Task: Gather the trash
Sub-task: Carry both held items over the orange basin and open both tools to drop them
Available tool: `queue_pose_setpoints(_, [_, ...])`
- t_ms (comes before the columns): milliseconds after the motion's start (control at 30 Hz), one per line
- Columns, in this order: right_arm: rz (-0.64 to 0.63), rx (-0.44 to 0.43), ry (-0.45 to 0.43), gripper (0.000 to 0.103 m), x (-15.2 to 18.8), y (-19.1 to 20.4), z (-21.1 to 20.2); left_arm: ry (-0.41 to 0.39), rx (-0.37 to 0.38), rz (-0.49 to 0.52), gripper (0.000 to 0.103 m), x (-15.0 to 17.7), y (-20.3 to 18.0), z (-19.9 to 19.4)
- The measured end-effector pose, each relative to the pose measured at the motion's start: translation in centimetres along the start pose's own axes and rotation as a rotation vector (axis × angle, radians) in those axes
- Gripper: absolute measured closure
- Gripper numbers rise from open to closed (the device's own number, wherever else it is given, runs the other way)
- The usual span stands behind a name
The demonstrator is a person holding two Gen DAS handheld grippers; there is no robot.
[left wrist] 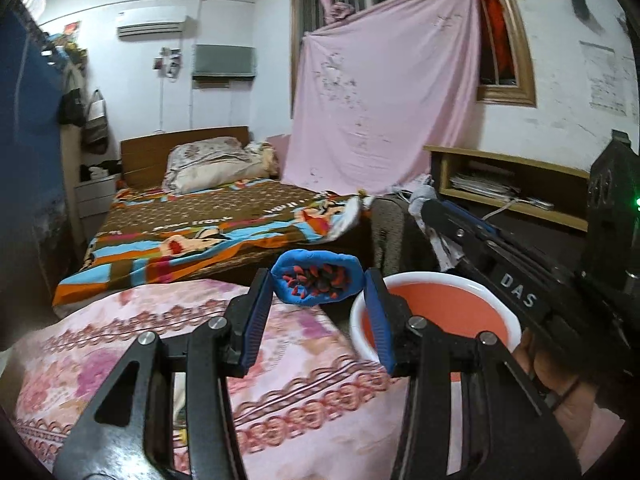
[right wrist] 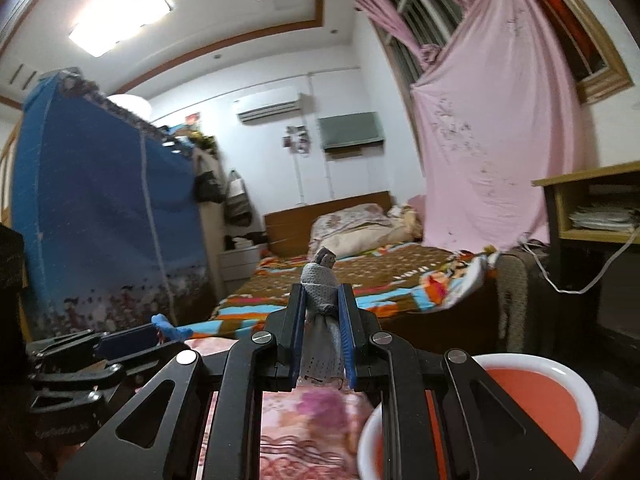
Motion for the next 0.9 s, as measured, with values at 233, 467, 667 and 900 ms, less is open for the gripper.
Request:
queue_pose_setpoints(233, [0.064, 0.100, 0.027, 0.089, 0.6, -3.3, -0.7, 0.067, 0.077, 0.024, 0.072, 0.4, -3.2, 1.8])
queue_pose_setpoints(467, [0.137, 0.192, 0.062, 0.089, 1.8, -6.2, -1.2, 0.195, 0.162, -0.022, 0.072, 1.2, -5.5, 4.8])
queue_pose_setpoints(667, [0.179, 0.234, 0.075, 0.088, 2.4, -7.8, -1.7, 0.285, 0.210, -0.065, 0.072, 1.7, -7.0, 6.7])
queue_pose_setpoints(900, [0.200, 0.273, 0.104, 0.087, 2.9, -8.6, -1.7, 0.355, 0.244, -0.095, 0.070, 2.3, -8.4, 8.1])
Point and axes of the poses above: each gripper's, at about its wrist camera, not at the fingertips, and z roughly the way its jaws point, y to its left, x to its underside, the point moved 8 cm from there along z, roughly the way its jaws point, and after that the axes turned 10 degrees about -x, right-handed, at the moved point
